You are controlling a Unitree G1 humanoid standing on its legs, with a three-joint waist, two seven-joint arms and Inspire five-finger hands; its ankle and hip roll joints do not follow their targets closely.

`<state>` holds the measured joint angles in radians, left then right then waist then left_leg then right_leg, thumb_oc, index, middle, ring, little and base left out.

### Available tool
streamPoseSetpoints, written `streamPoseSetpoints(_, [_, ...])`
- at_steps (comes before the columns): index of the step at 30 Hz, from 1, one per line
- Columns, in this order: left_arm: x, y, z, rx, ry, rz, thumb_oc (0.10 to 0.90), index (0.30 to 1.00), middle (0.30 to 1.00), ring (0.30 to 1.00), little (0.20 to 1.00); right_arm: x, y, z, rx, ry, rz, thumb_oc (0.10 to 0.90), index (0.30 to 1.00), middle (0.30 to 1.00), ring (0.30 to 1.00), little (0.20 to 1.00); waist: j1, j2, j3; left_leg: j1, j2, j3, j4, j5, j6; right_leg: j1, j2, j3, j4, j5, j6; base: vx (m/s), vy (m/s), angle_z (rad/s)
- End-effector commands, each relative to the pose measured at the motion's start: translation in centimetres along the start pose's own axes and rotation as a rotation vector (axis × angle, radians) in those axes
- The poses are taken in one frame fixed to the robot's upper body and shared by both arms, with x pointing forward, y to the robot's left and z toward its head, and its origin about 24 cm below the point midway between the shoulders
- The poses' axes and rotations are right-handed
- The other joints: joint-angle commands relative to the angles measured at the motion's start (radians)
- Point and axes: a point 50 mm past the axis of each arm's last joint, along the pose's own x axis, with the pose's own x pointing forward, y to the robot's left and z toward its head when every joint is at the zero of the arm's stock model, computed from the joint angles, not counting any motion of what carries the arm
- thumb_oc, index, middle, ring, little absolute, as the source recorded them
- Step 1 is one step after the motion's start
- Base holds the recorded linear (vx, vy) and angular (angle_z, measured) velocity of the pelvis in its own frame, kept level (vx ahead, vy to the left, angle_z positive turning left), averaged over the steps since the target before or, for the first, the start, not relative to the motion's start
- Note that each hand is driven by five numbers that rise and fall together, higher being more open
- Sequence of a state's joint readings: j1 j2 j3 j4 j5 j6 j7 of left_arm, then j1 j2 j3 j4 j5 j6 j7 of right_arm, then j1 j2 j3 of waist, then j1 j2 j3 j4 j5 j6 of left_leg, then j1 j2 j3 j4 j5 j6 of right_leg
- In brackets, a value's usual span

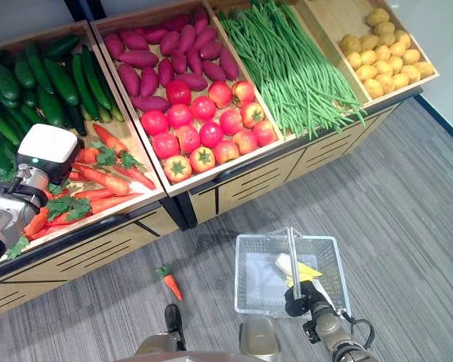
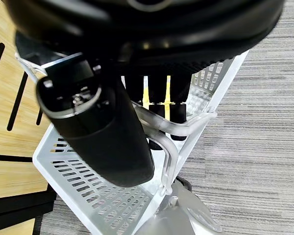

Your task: Get the vegetables into the basket

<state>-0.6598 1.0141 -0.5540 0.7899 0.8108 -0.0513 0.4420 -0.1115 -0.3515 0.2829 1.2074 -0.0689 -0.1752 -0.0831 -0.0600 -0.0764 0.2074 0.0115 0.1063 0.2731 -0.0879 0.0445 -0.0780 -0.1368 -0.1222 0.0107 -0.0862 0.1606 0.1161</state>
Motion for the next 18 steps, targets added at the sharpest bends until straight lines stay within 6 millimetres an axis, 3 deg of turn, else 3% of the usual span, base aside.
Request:
streamPoseSetpoints(1, [1.5,6.6,-4.9,-0.068,0.209,0.316,0.4,0.3,0.3,0.3,0.3,-1.3,0.2,-3.9,-0.051,0.107,0.005,0.4,0.3,0.3,0.3,0.3,0.003,-0.036,-0.093,-0.003,-0.033,-0.037,0.001,-0.043,0.001,0.019,-0.086,-0.036,0.002,0.024,0.096,0.03,-0.003,0.01])
streamPoseSetpoints(5, [0.7,6.2,-4.3,-0.296,0.258,0.396,0.4,0.3,0.3,0.3,0.3,-1.6,0.3,-4.5,-0.048,0.128,-0.003,0.4,0.3,0.3,0.3,0.3,0.003,-0.035,-0.119,0.018,-0.035,-0.04,0.001,-0.049,0.0,0.043,-0.088,-0.04,0.002,0.015,0.092,0.03,0.001,0.01])
streamPoseSetpoints(7, [-0.8,4.7,-3.8,-0.479,0.288,0.415,0.4,0.3,0.3,0.3,0.3,-1.8,0.3,-5.0,-0.05,0.143,-0.005,0.4,0.3,0.3,0.3,0.3,0.004,-0.027,-0.131,0.03,-0.04,-0.039,0.001,-0.05,0.0,0.058,-0.091,-0.045,0.001,0.011,0.088,0.02,0.02,0.03])
streamPoseSetpoints(8, [-0.9,4.6,-3.9,-0.479,0.29,0.413,0.4,0.3,0.3,0.3,0.3,-1.8,0.3,-5.0,-0.053,0.143,-0.005,0.4,0.3,0.3,0.3,0.3,0.002,-0.026,-0.131,0.031,-0.04,-0.039,0.001,-0.05,0.0,0.059,-0.091,-0.045,0.001,0.011,0.088,0.0,0.0,0.0])
streamPoseSetpoints(9, [-1.5,3.8,-2.8,-0.646,0.303,0.428,0.4,0.3,0.3,0.3,0.3,-1.9,0.5,-5.2,-0.043,0.147,-0.005,0.4,0.3,0.3,0.3,0.3,0.007,-0.028,-0.131,0.033,-0.042,-0.041,0.001,-0.051,0.001,0.062,-0.092,-0.046,0.001,0.009,0.086,0.0,0.0,0.0])
streamPoseSetpoints(14, [-4.1,2.3,-0.7,-0.992,0.298,0.465,0.4,0.3,0.3,0.3,0.3,-2.1,0.3,-5.7,-0.031,0.165,-0.013,0.4,0.3,0.3,0.3,0.3,0.009,-0.02,-0.135,0.045,-0.044,-0.04,0.001,-0.055,0.003,0.073,-0.095,-0.043,-0.001,0.006,0.082,0.0,0.0,0.0])
streamPoseSetpoints(18, [-5.4,2.2,1.0,-1.113,0.254,0.469,0.4,0.3,0.3,0.3,0.3,-2.2,0.1,-5.8,-0.025,0.163,-0.018,0.4,0.3,0.3,0.3,0.3,0.011,-0.015,-0.136,0.058,-0.043,-0.033,0.001,-0.06,0.006,0.079,-0.093,-0.04,0.0,0.003,0.08,0.0,0.0,0.0])
